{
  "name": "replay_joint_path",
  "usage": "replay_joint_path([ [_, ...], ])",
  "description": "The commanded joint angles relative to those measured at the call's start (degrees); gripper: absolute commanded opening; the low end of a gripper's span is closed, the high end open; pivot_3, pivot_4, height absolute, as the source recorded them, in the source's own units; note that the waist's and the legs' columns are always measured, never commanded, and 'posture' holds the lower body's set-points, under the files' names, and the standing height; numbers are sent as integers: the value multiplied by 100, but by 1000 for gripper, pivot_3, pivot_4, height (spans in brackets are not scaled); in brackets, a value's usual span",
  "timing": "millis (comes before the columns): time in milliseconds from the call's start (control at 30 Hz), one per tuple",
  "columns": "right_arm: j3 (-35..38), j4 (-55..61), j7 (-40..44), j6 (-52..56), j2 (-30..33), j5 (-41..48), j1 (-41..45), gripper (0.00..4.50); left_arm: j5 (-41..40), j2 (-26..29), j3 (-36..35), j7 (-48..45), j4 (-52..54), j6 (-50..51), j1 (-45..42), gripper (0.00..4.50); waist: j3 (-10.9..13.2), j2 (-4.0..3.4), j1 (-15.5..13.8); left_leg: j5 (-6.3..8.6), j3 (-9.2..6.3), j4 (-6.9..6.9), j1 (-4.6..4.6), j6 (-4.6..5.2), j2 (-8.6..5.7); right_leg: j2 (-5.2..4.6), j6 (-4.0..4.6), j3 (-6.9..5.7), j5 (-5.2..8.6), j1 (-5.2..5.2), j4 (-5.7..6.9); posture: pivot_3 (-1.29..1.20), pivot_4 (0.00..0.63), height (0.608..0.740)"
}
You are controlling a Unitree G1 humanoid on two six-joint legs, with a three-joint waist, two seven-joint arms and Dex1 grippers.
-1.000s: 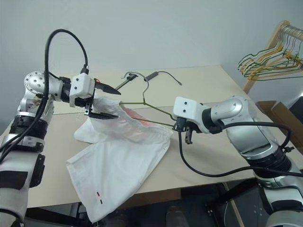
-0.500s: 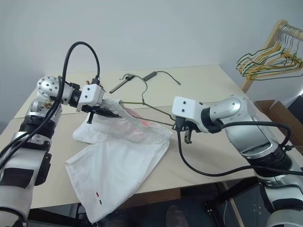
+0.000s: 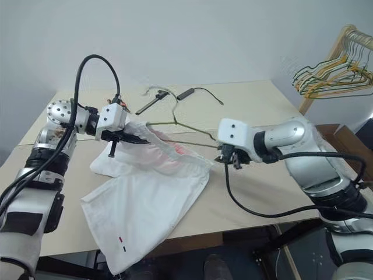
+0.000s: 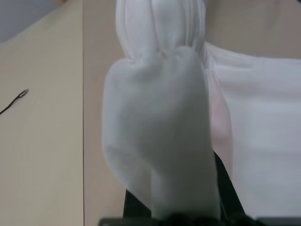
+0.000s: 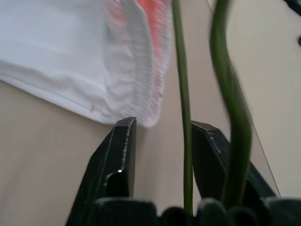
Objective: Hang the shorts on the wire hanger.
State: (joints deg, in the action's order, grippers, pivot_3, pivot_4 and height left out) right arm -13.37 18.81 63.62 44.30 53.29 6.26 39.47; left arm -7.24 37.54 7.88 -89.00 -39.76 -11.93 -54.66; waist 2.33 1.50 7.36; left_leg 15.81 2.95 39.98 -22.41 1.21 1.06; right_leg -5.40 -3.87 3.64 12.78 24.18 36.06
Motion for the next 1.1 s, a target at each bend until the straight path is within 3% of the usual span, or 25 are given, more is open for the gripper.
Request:
replay_joint_path([
  [33, 802, -108, -307, 307, 196, 147, -255, 3157, -335, 279, -319, 24, 593, 462, 291, 0, 0, 0, 1, 0, 0, 0, 0, 0, 0, 0, 0, 0, 0, 1, 0, -137, 0, 740],
  [167, 1404, 27, -772, 893, 103, 336, -891, 4462, -465, 431, -440, 157, 1167, 806, 783, 0, -1, 1, -2, 0, -1, -1, 5, 0, 3, 2, 1, 1, 0, -4, 3, -133, 0, 740],
  [333, 1893, 184, -1407, 678, -541, 533, -1863, 4462, -500, 424, -474, 407, 1519, 1062, 1071, 0, -4, 6, -19, 0, -3, 4, 9, 0, 1, 2, 1, 3, 0, -9, 10, -122, 0, 740],
  [500, 1744, 394, -1769, 409, -1471, 895, -2537, 4462, -545, 429, -465, 491, 1720, 1178, 1170, 0, -5, 8, 4, 0, -2, 2, 10, 0, -1, 3, 0, 8, -1, -8, 8, -123, 0, 740],
  [800, 1339, -283, -2514, 700, -3213, 1398, -1945, 4462, -539, 402, -431, 488, 1736, 1214, 1110, 0, -6, 8, 116, 0, -48, 7, 16, 0, -2, 4, -3, 12, -6, -16, 12, -115, 0, 740],
  [1033, 954, -1245, -3004, 602, -3556, 1123, -1544, 4462, -550, 433, -448, 518, 1824, 1226, 1189, 0, -6, 9, 144, 0, -57, 4, 13, 0, -3, 2, -4, 9, -7, -13, 12, -101, 0, 740],
  [1100, 951, -1390, -3107, 604, -3588, 1111, -1498, 4094, -557, 444, -459, 541, 1850, 1237, 1206, 0, -6, 8, 142, 0, -57, 4, 14, 0, -3, 2, -4, 9, -7, -13, 12, -98, 0, 740],
])
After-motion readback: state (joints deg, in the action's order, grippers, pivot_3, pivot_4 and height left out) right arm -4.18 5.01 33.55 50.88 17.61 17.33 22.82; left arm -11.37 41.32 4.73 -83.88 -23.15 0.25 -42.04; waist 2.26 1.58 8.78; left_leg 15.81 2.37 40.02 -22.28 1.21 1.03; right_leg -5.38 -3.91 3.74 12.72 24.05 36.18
